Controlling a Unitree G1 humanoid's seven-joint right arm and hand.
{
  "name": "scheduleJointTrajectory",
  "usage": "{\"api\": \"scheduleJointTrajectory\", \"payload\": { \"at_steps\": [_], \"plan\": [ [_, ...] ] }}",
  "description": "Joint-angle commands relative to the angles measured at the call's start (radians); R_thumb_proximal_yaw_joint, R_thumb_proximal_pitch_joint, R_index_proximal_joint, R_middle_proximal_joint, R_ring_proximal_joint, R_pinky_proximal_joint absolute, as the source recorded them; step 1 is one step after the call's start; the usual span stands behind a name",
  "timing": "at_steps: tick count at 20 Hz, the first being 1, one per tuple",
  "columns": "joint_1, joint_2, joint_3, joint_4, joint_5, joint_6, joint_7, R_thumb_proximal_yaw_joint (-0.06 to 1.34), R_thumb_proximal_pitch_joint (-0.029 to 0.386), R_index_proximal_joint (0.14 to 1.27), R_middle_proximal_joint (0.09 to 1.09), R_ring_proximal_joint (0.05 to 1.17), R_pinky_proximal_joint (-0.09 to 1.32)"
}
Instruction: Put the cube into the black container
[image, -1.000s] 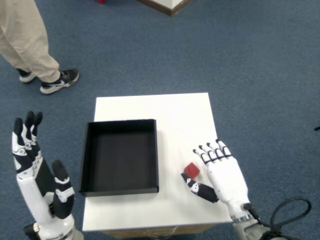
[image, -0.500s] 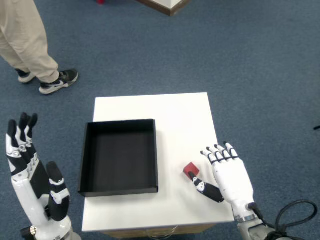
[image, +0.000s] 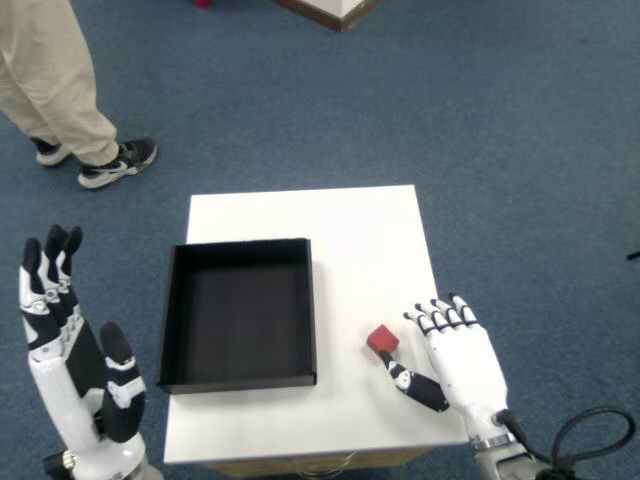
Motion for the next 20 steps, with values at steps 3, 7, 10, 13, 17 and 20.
{"api": "scheduleJointTrajectory", "payload": {
  "at_steps": [3,7,10,13,17,20],
  "plan": [
    [-0.029,-0.008,-0.018,0.012,0.027,-0.010,-0.009,0.25,0.079,0.50,0.37,0.32,0.20],
    [-0.030,-0.006,-0.017,0.013,0.027,-0.016,-0.002,0.25,0.076,0.52,0.37,0.32,0.20],
    [-0.030,-0.004,-0.018,0.013,0.029,-0.021,0.007,0.25,0.075,0.52,0.36,0.32,0.20],
    [-0.039,0.003,-0.015,0.014,0.025,-0.029,0.004,0.25,0.074,0.53,0.37,0.33,0.20],
    [-0.040,0.004,-0.012,0.016,0.021,-0.039,-0.010,0.25,0.072,0.54,0.37,0.33,0.20],
    [-0.040,0.008,-0.009,0.016,0.018,-0.044,-0.020,0.25,0.071,0.54,0.37,0.33,0.20]
  ]
}}
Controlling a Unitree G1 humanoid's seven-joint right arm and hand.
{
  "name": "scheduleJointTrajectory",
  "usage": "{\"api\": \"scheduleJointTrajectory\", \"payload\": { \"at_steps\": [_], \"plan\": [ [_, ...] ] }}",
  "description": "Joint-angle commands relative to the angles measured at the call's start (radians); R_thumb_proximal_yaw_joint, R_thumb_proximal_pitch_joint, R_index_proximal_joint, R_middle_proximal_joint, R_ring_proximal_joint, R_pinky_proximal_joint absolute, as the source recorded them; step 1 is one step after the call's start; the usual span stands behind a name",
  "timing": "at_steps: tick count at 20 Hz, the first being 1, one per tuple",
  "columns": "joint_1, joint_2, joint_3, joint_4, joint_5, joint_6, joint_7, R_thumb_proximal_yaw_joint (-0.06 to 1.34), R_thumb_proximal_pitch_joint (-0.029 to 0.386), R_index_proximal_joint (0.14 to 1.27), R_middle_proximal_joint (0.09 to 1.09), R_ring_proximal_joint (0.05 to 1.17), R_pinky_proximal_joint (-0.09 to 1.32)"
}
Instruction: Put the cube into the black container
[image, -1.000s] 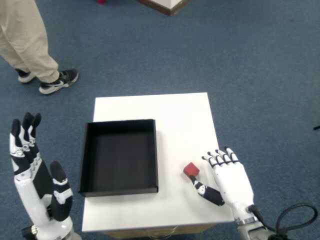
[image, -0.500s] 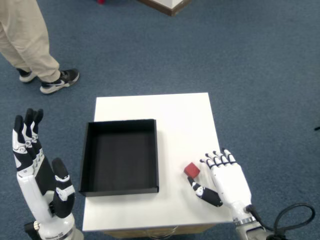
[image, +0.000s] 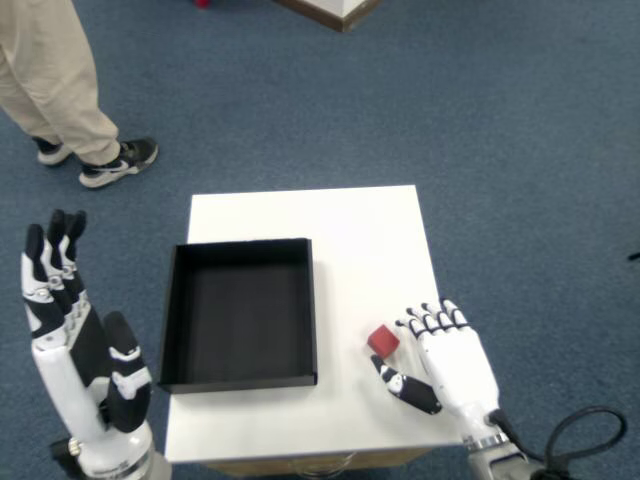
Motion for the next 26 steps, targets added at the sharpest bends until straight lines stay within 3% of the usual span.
{"api": "scheduleJointTrajectory", "payload": {
  "at_steps": [1,14,26],
  "plan": [
    [-0.039,-0.007,-0.007,0.018,0.017,-0.025,-0.052,0.25,0.071,0.55,0.38,0.33,0.21],
    [-0.048,0.018,-0.003,0.020,0.013,-0.010,-0.028,0.27,0.077,0.57,0.39,0.34,0.21],
    [-0.064,0.004,-0.023,0.021,0.046,0.019,0.102,0.28,0.094,0.58,0.38,0.33,0.20]
  ]
}}
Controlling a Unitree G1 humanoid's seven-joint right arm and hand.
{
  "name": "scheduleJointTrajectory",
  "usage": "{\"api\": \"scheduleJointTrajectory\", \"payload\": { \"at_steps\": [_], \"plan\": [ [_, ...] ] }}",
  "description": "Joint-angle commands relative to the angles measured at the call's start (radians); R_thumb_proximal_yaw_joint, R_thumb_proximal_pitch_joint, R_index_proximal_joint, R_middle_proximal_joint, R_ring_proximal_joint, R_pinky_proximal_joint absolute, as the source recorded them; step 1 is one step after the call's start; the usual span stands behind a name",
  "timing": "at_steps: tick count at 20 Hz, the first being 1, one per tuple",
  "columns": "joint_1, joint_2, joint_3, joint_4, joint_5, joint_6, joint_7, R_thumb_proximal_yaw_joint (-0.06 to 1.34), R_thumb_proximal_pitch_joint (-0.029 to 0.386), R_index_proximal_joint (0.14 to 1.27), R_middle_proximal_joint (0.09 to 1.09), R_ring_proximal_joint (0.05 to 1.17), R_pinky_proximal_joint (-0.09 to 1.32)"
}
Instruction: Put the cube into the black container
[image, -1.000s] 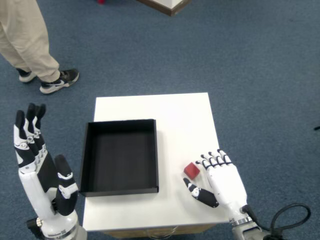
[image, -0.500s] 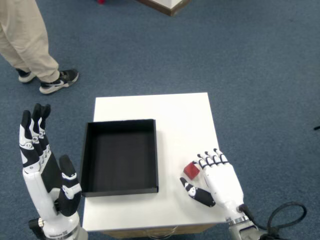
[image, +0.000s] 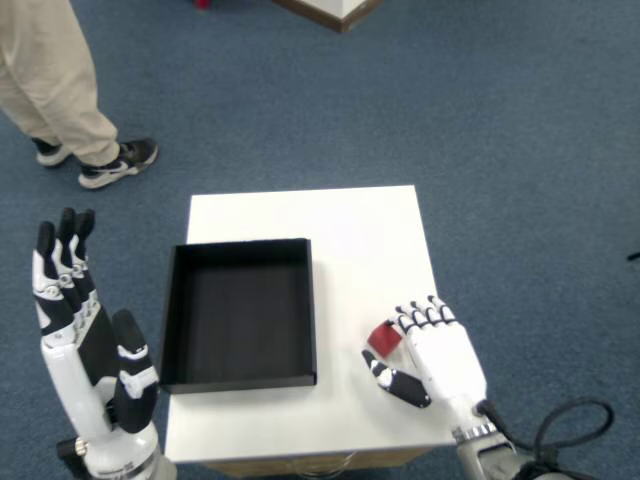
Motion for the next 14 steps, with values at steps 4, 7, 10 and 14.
{"api": "scheduleJointTrajectory", "payload": {
  "at_steps": [4,7,10,14],
  "plan": [
    [-0.031,-0.034,-0.028,0.021,0.039,0.040,0.057,0.27,0.101,0.58,0.37,0.33,0.20],
    [-0.025,-0.040,-0.031,0.021,0.047,0.049,0.080,0.26,0.106,0.59,0.37,0.33,0.20],
    [-0.021,-0.042,-0.037,0.021,0.056,0.055,0.098,0.26,0.111,0.59,0.37,0.33,0.19],
    [-0.024,-0.047,-0.050,0.021,0.070,0.046,0.105,0.25,0.115,0.58,0.36,0.32,0.19]
  ]
}}
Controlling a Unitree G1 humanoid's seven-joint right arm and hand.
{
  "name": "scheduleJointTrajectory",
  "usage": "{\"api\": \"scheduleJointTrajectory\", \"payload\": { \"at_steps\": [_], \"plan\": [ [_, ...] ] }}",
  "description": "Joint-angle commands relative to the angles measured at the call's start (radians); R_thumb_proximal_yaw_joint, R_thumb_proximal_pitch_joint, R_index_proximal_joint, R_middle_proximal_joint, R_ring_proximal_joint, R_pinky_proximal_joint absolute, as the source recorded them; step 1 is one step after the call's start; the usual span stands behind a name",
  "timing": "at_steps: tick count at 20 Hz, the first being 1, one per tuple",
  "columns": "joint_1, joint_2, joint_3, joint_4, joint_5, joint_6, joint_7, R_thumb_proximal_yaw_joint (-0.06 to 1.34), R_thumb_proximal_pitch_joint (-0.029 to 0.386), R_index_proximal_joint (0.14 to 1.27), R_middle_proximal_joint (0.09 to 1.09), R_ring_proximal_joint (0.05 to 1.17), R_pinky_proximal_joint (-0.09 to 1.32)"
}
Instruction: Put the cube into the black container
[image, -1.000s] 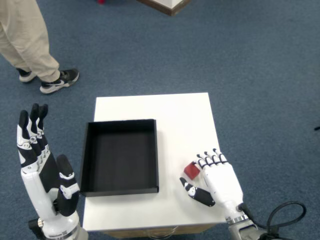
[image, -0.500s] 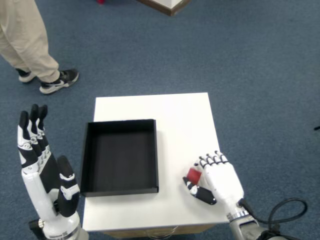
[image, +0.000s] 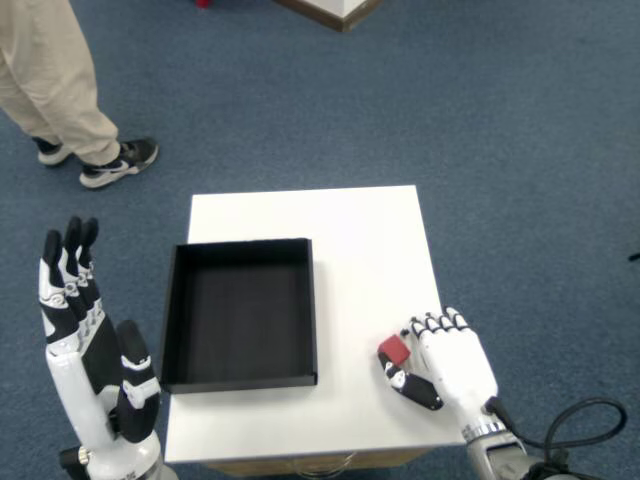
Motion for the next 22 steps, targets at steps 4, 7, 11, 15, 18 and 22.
{"api": "scheduleJointTrajectory", "payload": {
  "at_steps": [4,7,11,15,18,22],
  "plan": [
    [-0.026,-0.027,-0.030,0.020,0.043,0.007,0.004,0.24,0.115,0.58,0.35,0.31,0.18],
    [-0.020,-0.027,-0.032,0.020,0.048,0.011,0.022,0.25,0.114,0.58,0.35,0.31,0.18],
    [-0.013,-0.026,-0.033,0.020,0.051,0.021,0.043,0.25,0.114,0.58,0.35,0.31,0.18],
    [-0.005,-0.022,-0.033,0.021,0.052,0.024,0.047,0.25,0.115,0.59,0.36,0.31,0.18],
    [0.000,-0.022,-0.033,0.021,0.054,0.024,0.055,0.26,0.120,0.62,0.35,0.31,0.18],
    [0.004,-0.028,-0.027,0.021,0.049,0.000,0.048,0.30,0.144,0.70,0.35,0.31,0.18]
  ]
}}
